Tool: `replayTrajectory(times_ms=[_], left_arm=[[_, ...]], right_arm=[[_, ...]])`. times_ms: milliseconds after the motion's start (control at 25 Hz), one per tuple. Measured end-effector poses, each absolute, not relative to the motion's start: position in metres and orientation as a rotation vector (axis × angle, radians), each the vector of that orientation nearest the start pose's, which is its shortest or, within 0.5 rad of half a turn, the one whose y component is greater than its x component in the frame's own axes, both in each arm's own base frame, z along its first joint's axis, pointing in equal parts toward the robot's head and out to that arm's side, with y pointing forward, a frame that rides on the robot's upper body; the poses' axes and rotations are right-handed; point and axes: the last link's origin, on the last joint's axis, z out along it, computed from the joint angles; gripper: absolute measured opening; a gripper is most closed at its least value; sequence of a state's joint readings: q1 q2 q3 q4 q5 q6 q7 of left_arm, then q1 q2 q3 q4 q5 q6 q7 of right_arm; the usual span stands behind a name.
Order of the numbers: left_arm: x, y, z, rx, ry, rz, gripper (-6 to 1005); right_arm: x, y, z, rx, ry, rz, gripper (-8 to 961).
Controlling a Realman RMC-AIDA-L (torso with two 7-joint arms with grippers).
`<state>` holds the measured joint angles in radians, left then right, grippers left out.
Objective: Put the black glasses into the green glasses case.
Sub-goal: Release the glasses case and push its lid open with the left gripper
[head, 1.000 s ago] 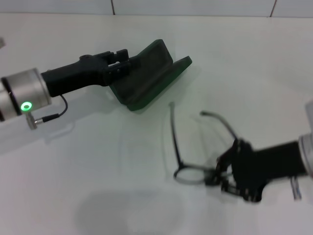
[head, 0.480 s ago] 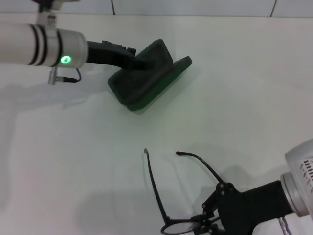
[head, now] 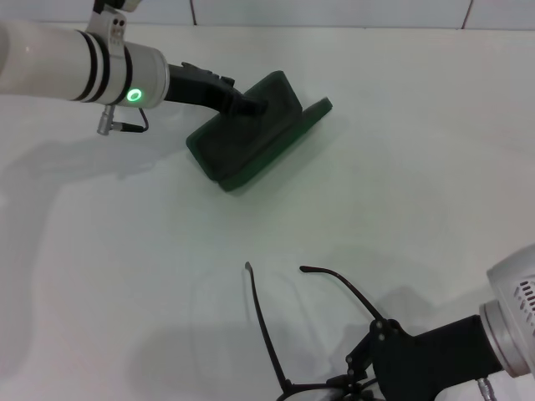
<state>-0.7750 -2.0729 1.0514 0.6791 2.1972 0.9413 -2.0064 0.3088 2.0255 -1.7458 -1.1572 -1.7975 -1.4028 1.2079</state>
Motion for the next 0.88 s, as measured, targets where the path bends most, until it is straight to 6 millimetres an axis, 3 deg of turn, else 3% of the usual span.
replayTrajectory(times_ms=[320, 760, 880], left_arm=[[-0.216, 0.4317, -0.0306, -2.479, -0.854, -0.121, 725], [-0.215, 0.4317, -0.0341, -2.48, -0.836, -0.101, 614], [-0.2139, 0.4324, -0.034, -2.48, -0.832, -0.102, 498]], right_arm=[[0.2, 0.2475, -0.0797, -3.22, -0.54, 0.257, 115], [0.2017, 0.2469, -0.08, -3.219, -0.572, 0.251, 115], [0.2024, 0.2476, -0.0801, -3.221, -0.569, 0.248, 115]])
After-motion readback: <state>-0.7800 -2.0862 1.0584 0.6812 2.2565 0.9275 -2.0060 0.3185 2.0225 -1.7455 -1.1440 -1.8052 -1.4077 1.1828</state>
